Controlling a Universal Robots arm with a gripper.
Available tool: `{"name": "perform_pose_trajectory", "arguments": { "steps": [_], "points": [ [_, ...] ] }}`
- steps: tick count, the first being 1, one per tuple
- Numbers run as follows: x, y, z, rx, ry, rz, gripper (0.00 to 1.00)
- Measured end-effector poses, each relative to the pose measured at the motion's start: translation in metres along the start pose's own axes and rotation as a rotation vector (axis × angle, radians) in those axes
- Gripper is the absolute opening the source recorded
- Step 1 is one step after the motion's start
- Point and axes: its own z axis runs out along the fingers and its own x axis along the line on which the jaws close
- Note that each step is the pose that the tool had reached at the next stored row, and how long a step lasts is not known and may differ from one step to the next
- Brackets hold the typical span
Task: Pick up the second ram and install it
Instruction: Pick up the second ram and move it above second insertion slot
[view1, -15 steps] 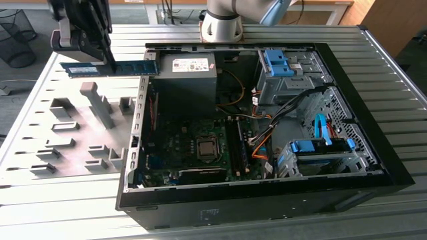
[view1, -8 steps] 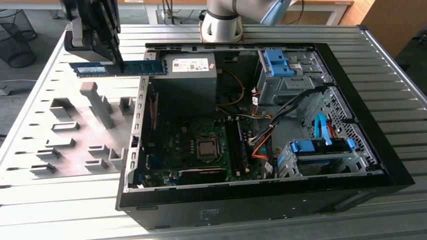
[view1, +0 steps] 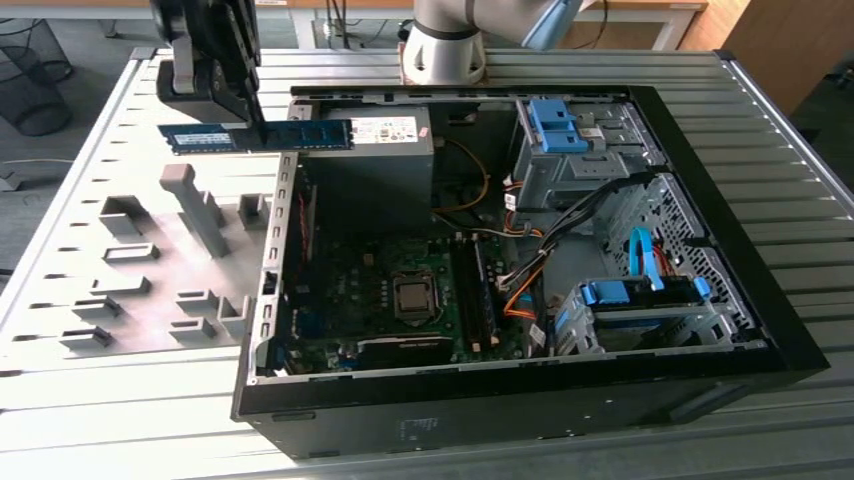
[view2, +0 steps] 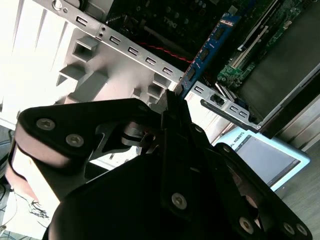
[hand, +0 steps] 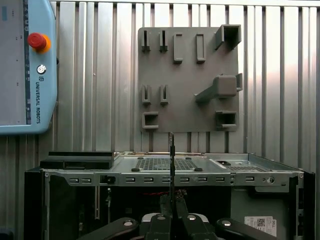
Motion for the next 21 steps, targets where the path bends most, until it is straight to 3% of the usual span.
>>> {"name": "perform_pose_trajectory", "arguments": {
  "steps": [13,21],
  "points": [
    [-0.0001,-0.0017,0.0000,0.0000,0.0000,0.000,0.14],
    [-0.0001,-0.0124,-0.0001,0.0000,0.0000,0.000,0.14]
  ]
}}
